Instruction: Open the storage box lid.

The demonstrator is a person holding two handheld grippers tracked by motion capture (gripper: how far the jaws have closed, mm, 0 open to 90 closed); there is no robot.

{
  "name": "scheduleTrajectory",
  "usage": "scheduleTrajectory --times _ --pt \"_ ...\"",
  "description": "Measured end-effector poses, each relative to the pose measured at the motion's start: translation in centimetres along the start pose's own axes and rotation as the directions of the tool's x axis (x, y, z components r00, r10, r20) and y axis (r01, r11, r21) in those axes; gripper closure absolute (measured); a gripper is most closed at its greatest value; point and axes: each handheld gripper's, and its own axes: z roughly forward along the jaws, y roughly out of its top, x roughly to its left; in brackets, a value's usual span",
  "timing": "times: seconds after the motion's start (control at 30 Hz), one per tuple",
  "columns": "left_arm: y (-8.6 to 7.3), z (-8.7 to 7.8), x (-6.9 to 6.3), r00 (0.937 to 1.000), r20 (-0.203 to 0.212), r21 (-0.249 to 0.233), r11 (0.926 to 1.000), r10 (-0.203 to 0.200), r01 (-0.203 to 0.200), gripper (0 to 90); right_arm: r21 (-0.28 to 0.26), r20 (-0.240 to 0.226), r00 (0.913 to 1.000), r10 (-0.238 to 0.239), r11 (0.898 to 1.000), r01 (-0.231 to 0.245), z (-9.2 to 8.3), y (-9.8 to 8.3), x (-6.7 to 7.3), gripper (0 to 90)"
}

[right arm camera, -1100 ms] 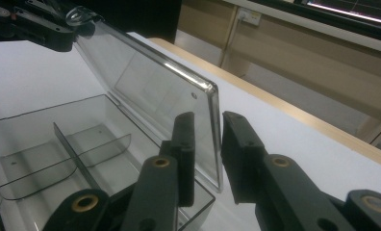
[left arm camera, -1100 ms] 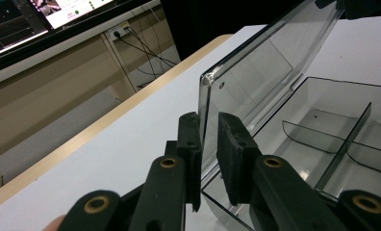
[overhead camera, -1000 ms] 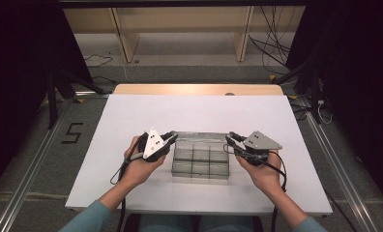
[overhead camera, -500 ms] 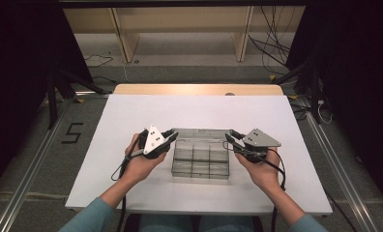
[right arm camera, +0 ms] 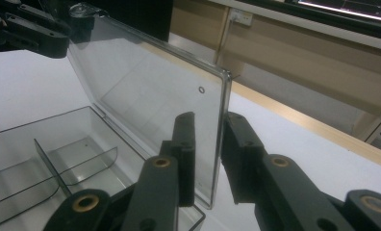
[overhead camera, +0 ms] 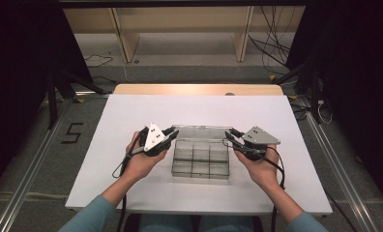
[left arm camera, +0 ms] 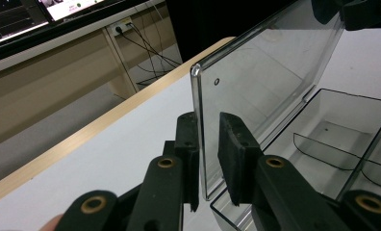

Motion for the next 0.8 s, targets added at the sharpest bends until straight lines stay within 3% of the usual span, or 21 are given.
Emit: scheduleTrajectory --times 0.8 --pt "0.19 0.63 0.48 0.9996 -0.001 0.001 0.9996 -0.030 0.030 77.3 0.000 0.010 0.9993 0.035 0.999 -0.035 0.64 0.18 -0.36 76.2"
